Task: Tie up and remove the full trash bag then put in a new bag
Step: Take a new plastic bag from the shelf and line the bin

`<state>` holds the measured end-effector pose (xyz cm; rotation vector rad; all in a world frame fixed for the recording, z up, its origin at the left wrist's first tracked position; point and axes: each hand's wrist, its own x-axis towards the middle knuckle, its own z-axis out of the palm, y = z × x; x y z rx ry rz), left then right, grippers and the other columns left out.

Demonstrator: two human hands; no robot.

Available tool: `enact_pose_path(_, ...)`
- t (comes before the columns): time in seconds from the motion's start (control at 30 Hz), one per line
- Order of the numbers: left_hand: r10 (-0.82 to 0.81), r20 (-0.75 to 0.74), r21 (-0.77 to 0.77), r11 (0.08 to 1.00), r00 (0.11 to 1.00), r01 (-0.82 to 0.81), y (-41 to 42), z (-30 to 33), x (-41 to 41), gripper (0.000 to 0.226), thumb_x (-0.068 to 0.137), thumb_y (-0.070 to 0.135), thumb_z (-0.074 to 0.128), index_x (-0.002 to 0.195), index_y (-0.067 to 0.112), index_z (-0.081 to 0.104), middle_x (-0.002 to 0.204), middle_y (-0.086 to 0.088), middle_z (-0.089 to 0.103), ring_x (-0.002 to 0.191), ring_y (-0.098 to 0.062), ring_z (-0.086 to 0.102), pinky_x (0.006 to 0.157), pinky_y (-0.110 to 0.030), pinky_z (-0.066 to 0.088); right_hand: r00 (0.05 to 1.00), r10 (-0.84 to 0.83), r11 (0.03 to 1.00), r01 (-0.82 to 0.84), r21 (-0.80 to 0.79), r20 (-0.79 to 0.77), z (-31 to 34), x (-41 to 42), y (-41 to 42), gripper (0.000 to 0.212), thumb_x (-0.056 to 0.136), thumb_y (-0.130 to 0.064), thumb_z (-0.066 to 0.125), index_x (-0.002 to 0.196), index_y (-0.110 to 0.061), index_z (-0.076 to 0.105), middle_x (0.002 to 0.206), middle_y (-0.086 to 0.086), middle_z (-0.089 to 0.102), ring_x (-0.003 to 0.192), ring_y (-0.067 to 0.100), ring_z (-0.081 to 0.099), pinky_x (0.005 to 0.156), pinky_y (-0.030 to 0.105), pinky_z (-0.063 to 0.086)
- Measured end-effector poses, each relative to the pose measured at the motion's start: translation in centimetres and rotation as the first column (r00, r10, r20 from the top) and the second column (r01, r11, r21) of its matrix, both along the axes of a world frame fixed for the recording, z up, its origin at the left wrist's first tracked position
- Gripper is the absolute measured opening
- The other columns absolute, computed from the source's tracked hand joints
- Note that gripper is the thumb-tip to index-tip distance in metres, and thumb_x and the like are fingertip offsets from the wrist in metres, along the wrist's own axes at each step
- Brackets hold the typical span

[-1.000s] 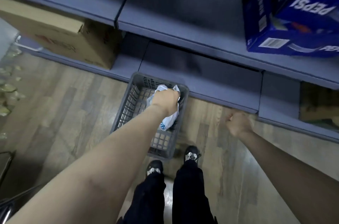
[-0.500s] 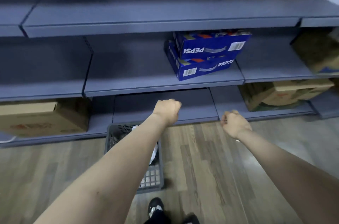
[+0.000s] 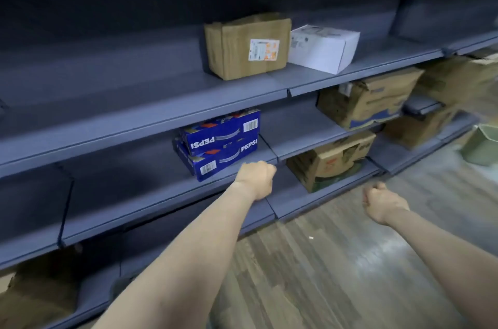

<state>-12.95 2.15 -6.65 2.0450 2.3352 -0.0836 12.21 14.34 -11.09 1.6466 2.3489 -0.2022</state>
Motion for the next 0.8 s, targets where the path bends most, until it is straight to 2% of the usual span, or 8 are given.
enact_pose_path(0.1,-0.049,-0.037,0.01,0.999,0.998,0.049,1.8,1.9,2.6,0.023,0.092,0.007,0.042,0.11,0.007,0.057,0.114,-0.014,0.06,0.102,-0.034,0.06,0.075,-0.034,0.04,0.999,-0.03,0.999,0.03,0.04,-0.016,1.5,2.8,0.7,0.01,0.094,-0.021,0.039,0.096,-0.015,0.047,0.13,0.013,0.038,0.107,0.031,0.058,0.085,0.036,0.049)
enact_pose_path(0.2,-0.113,-0.073,0.002,0.994,0.991,0.113,3.8,3.1,5.2,0.023,0.093,0.007,0.041,0.109,0.007,0.057,0.115,-0.015,0.06,0.101,-0.035,0.06,0.079,-0.036,0.043,0.997,-0.073,0.996,0.074,0.046,-0.03,2.4,5.1,1.1,0.022,0.095,-0.021,0.039,0.112,-0.012,0.05,0.134,0.013,0.036,0.108,0.031,0.058,0.085,0.035,0.049)
enact_pose_path(0.3,-0.176,-0.092,-0.013,0.984,0.98,0.176,6.4,3.8,7.8,0.023,0.093,0.006,0.041,0.109,0.006,0.057,0.113,-0.014,0.06,0.098,-0.034,0.061,0.076,-0.034,0.04,0.992,-0.12,0.991,0.121,0.052,-0.026,2.8,7.1,1.6,0.028,0.095,-0.021,0.04,0.119,-0.01,0.049,0.132,0.013,0.037,0.109,0.031,0.056,0.08,0.034,0.046)
enact_pose_path(0.4,-0.263,-0.097,-0.016,0.965,0.96,0.262,9.7,4.0,10.1,0.021,0.092,0.005,0.042,0.105,0.006,0.059,0.11,-0.014,0.061,0.096,-0.033,0.061,0.073,-0.033,0.035,0.979,-0.202,0.978,0.203,0.051,-0.028,3.4,8.8,2.3,0.028,0.095,-0.022,0.042,0.119,-0.01,0.05,0.132,0.012,0.036,0.112,0.032,0.055,0.085,0.035,0.046)
enact_pose_path(0.5,-0.357,-0.112,0.004,0.933,0.928,0.359,13.4,4.5,12.4,0.023,0.093,0.006,0.041,0.109,0.006,0.057,0.113,-0.014,0.061,0.099,-0.034,0.06,0.071,-0.032,0.036,0.961,-0.274,0.959,0.275,0.065,-0.024,4.2,10.7,3.6,0.028,0.095,-0.023,0.043,0.119,-0.009,0.051,0.13,0.013,0.037,0.112,0.032,0.055,0.086,0.036,0.046)
enact_pose_path(0.63,-0.495,-0.101,0.039,0.865,0.863,0.501,18.2,5.3,15.4,0.023,0.094,0.01,0.041,0.109,0.006,0.057,0.113,-0.014,0.062,0.1,-0.034,0.061,0.077,-0.035,0.043,0.918,-0.395,0.915,0.396,0.081,-0.019,5.4,13.7,5.9,0.027,0.097,-0.021,0.04,0.12,-0.01,0.049,0.131,0.013,0.037,0.114,0.033,0.052,0.082,0.036,0.044)
enact_pose_path(0.73,-0.585,-0.095,0.008,0.808,0.805,0.589,21.6,5.3,17.3,0.021,0.096,0.013,0.04,0.109,0.006,0.055,0.112,-0.015,0.061,0.099,-0.034,0.06,0.075,-0.037,0.045,0.879,-0.475,0.874,0.477,0.093,-0.036,5.4,15.9,7.4,0.029,0.096,-0.019,0.038,0.123,-0.011,0.047,0.131,0.012,0.039,0.116,0.033,0.051,0.081,0.036,0.043)
enact_pose_path(0.8,-0.623,-0.094,-0.034,0.781,0.776,0.623,23.6,5.1,18.7,0.021,0.096,0.013,0.041,0.111,0.006,0.055,0.114,-0.016,0.059,0.102,-0.035,0.059,0.077,-0.038,0.047,0.857,-0.512,0.851,0.515,0.101,-0.053,5.2,17.4,7.9,0.036,0.096,-0.018,0.038,0.131,-0.016,0.044,0.135,0.009,0.041,0.12,0.031,0.049,0.086,0.037,0.045)
